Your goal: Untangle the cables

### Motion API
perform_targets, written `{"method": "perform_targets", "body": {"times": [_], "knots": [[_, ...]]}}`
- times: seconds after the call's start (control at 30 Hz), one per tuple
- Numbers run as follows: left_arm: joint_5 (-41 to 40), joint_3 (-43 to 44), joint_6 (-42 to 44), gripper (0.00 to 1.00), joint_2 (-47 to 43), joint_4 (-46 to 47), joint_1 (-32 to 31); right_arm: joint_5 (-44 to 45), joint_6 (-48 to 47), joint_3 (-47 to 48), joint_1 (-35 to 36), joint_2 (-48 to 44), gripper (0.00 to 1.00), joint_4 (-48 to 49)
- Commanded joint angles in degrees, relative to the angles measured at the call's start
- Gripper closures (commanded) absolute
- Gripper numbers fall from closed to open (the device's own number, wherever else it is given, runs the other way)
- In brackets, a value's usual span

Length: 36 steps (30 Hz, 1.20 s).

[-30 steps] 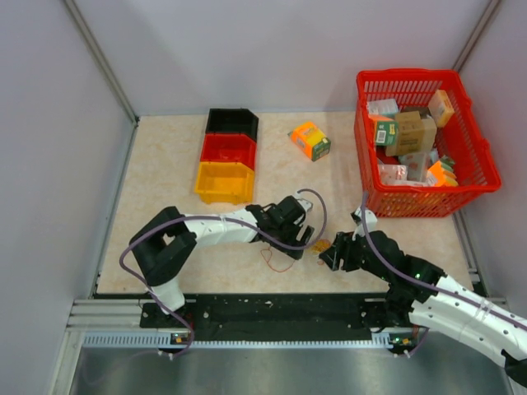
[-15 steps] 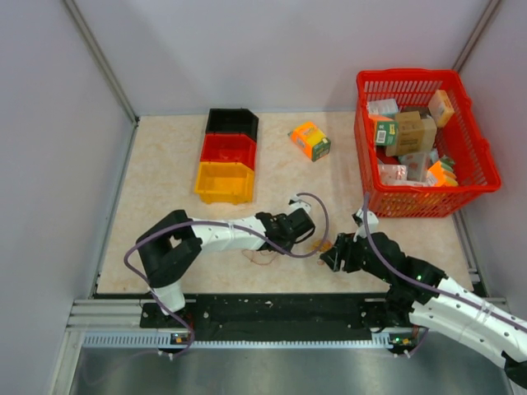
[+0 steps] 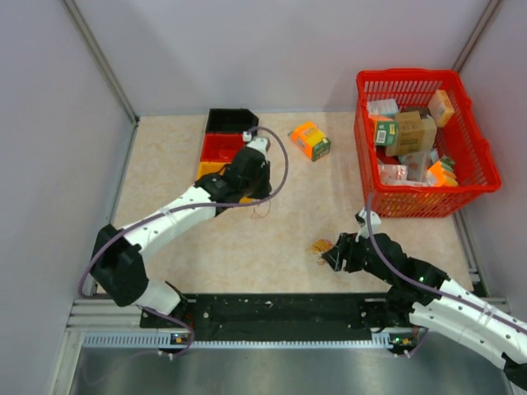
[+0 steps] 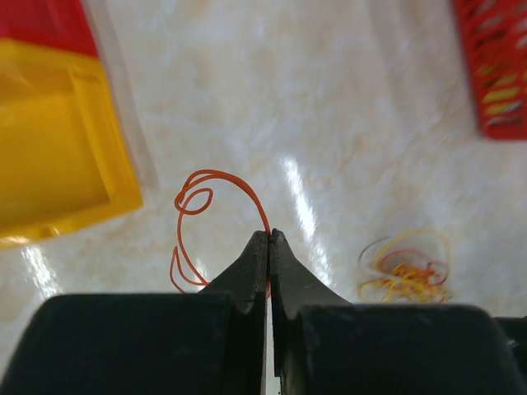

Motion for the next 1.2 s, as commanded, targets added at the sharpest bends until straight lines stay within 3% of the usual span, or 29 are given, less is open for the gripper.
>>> {"method": "perform_targets", "body": {"times": [0.0,0.1,0.23,0.37,0.5,0.77,0.93,1.17], "knots": [[4.2,7.3,0.2,1.00,-5.6,6.9,5.5,2.0,-0.1,1.0,-0.2,0.6,0.42,0.5],[4.0,13.2,-2.4,1.00,-4.2,7.1,10.5,2.0,-0.3,1.5,-0.1,1.4,0.42,0.6],[12.0,18.3,-7.3,1.00,0.8,11.4,18.6,1.8,-0.2,2.1,-0.2,1.7,0.43,0.6],[22.7,21.4,-14.8,1.00,9.2,21.8,26.3,1.8,0.1,2.6,-0.1,2.0,0.43,0.6],[29.4,21.9,-26.1,1.00,17.9,41.1,33.0,2.3,-0.1,3.1,-0.2,2.6,0.43,0.4],[25.6,28.9,-36.6,1.00,33.7,56.6,37.2,2.5,-0.4,4.6,-0.2,5.2,0.43,0.3],[28.2,37.2,-44.0,1.00,43.5,58.2,38.6,2.3,-0.6,5.6,-0.1,6.0,0.43,0.0],[24.6,38.9,-44.2,1.00,45.4,56.9,39.2,2.3,-0.6,6.4,-0.1,6.6,0.43,-0.2]]}}
